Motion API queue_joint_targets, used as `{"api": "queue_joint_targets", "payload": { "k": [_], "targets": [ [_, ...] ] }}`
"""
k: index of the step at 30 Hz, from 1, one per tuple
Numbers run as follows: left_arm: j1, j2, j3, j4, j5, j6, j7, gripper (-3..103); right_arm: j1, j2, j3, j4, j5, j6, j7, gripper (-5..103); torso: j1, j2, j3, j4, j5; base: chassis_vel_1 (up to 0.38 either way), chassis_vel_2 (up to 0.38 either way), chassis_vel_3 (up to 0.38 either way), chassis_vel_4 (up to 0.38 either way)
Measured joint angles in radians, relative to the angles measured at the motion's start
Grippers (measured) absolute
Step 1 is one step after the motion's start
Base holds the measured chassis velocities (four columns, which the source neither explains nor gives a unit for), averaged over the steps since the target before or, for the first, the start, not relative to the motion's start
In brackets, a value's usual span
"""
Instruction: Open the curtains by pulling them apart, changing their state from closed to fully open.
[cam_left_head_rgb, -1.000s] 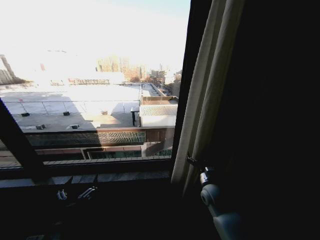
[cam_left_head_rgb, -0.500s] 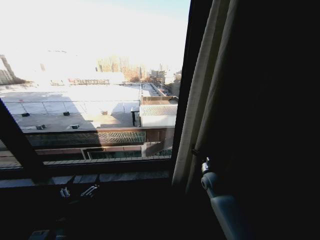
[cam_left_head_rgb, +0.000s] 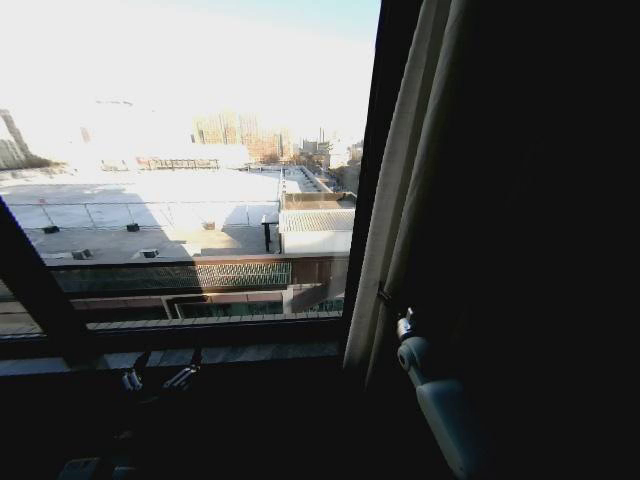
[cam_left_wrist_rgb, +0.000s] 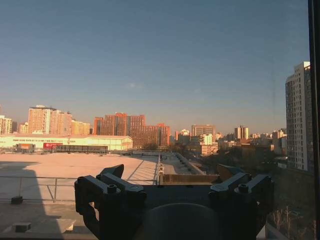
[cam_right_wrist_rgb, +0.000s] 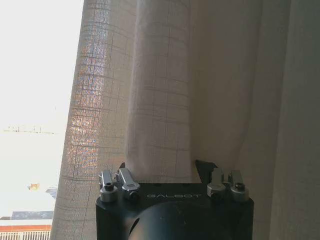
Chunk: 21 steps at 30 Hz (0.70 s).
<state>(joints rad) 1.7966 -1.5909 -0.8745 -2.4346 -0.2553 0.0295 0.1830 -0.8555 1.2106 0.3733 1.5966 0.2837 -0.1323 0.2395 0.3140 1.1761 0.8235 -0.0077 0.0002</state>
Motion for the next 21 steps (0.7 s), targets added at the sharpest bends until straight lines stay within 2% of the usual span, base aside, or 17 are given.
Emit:
{"api": "queue_joint_targets", "payload": {
  "k": [1,4,5,7,8,10,11,14,15,16,17,19,21],
  "targets": [
    [0.001,0.000,-0.001,0.000,0.000,0.000,0.000,100,0.002,0.000,-0.001,-0.001,0.000,-0.001,0.000,67,0.000,0.000,0.000,0.0000,0.0001,0.000,0.000,0.000,0.000],
    [0.004,0.000,-0.004,-0.001,-0.001,0.000,-0.001,100,0.006,0.000,-0.007,-0.003,-0.001,-0.003,0.002,51,0.000,0.000,0.000,0.0000,0.0000,0.000,0.000,0.000,0.000],
    [0.004,0.000,-0.004,-0.001,-0.001,0.000,-0.001,100,0.006,0.000,-0.007,-0.003,-0.001,-0.003,0.002,51,0.000,0.000,0.000,0.0000,0.0000,0.000,0.000,0.000,0.000],
    [0.005,0.000,-0.006,-0.002,-0.003,0.000,-0.001,100,0.008,-0.001,-0.013,-0.004,-0.001,-0.004,0.002,40,0.000,0.000,0.000,0.0000,0.0000,0.000,0.000,0.000,0.000],
    [0.005,0.000,-0.007,-0.003,-0.003,0.000,-0.001,100,0.009,-0.001,-0.015,-0.004,-0.002,-0.004,0.002,40,0.000,0.000,0.000,0.0000,0.0000,0.000,0.000,0.000,0.000],
    [0.006,0.000,-0.009,-0.005,-0.005,-0.001,-0.001,100,0.012,0.000,-0.021,-0.005,-0.002,-0.006,0.003,29,0.000,0.000,0.000,0.0000,0.0000,0.000,0.000,0.000,0.000],
    [0.006,0.000,-0.009,-0.005,-0.005,-0.001,-0.001,100,0.012,0.000,-0.021,-0.005,-0.002,-0.006,0.003,29,0.000,0.000,0.000,0.0000,0.0000,0.000,0.000,0.000,0.000],
    [0.007,0.000,-0.007,-0.006,-0.006,-0.002,-0.001,100,0.016,-0.001,-0.026,-0.007,-0.002,-0.006,0.005,13,0.000,0.000,0.000,0.0000,0.0000,0.000,0.000,0.000,0.000],
    [0.007,0.000,-0.007,-0.006,-0.006,-0.002,-0.001,100,0.016,-0.001,-0.026,-0.007,-0.002,-0.006,0.005,13,0.000,0.000,0.000,0.0000,0.0000,0.000,0.000,0.000,0.000],
    [0.008,0.000,-0.006,-0.006,-0.006,-0.002,-0.001,100,0.017,-0.002,-0.027,-0.007,-0.002,-0.007,0.005,8,0.000,0.000,0.000,0.0000,0.0000,0.000,0.000,0.000,0.000],
    [0.008,0.000,-0.006,-0.007,-0.006,-0.002,-0.001,100,0.018,-0.002,-0.027,-0.008,-0.002,-0.007,0.005,8,0.000,0.000,0.000,0.0000,0.0000,0.000,0.000,0.000,0.000],
    [0.007,0.000,-0.006,-0.006,-0.006,-0.003,-0.001,100,0.020,-0.005,-0.028,-0.008,-0.002,-0.007,0.006,1,0.000,0.000,0.000,0.0000,0.0000,0.000,0.000,0.000,0.000],
    [0.007,0.000,-0.006,-0.006,-0.006,-0.003,-0.001,100,0.020,-0.006,-0.028,-0.008,-0.002,-0.007,0.006,1,0.000,0.000,0.000,0.0000,0.0000,0.000,0.000,0.000,0.000]
  ]
}}
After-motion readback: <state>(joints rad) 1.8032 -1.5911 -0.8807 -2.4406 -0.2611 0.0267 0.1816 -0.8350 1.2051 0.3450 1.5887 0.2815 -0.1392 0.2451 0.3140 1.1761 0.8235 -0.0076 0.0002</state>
